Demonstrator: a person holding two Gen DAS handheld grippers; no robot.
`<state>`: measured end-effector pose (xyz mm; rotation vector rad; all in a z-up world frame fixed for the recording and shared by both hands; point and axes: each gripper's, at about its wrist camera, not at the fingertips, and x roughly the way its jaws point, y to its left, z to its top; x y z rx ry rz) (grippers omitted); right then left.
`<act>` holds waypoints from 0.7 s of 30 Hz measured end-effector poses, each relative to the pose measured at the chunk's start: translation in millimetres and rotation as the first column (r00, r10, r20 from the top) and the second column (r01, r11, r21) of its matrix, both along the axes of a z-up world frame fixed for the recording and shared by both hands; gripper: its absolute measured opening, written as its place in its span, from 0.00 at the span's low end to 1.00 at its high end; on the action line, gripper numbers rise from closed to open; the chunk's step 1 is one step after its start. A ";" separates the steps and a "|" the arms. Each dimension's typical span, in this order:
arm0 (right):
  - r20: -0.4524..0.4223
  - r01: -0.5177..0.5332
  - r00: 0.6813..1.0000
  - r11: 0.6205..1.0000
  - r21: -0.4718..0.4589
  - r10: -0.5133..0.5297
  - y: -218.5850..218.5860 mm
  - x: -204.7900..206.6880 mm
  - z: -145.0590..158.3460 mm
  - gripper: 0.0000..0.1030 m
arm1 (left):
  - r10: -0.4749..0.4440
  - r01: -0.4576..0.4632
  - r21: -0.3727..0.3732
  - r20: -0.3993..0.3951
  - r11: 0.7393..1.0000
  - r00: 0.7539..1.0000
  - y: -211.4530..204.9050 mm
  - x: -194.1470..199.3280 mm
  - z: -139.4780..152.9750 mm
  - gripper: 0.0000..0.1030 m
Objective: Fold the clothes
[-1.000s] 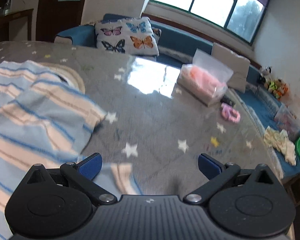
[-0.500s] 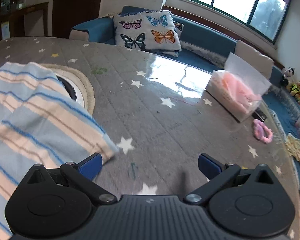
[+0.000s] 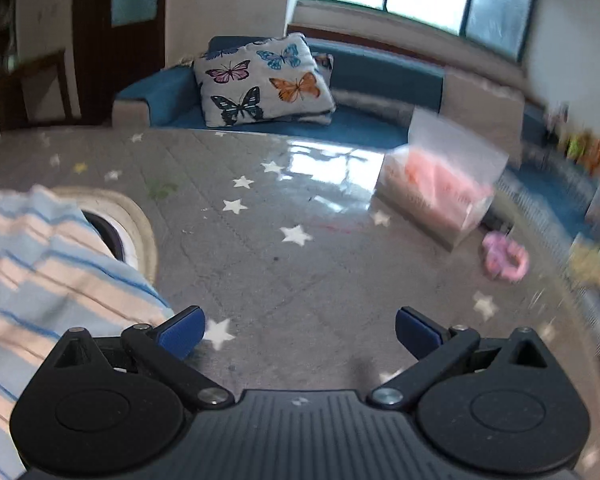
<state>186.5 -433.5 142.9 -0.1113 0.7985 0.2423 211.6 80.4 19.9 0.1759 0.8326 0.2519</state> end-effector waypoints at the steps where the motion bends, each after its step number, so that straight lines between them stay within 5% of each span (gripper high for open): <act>1: -0.017 -0.007 1.000 0.999 0.043 0.008 -0.9 1.9 -0.4 0.95 | 0.001 -0.001 -0.001 -0.002 1.000 1.000 -0.6 0.8 -0.6 1.00; 9: -0.103 -0.116 0.986 0.982 0.148 0.132 34.5 17.7 -18.0 0.75 | -0.004 0.004 0.000 0.003 1.000 1.000 -3.7 2.0 0.5 1.00; 14: -0.129 -0.141 0.978 0.975 0.172 0.165 47.6 16.3 -25.2 0.49 | 0.009 -0.009 0.002 0.009 1.000 1.000 0.5 4.3 2.2 1.00; 17: -0.120 -0.147 0.977 0.968 0.205 0.174 49.6 11.1 -18.3 0.18 | 0.014 -0.014 0.001 0.010 1.000 1.000 2.1 5.2 1.6 1.00; 21: -0.019 -0.227 0.971 0.951 0.208 0.236 64.0 -16.4 6.0 0.09 | 0.016 -0.016 0.001 0.009 1.000 1.000 2.7 5.2 1.0 1.00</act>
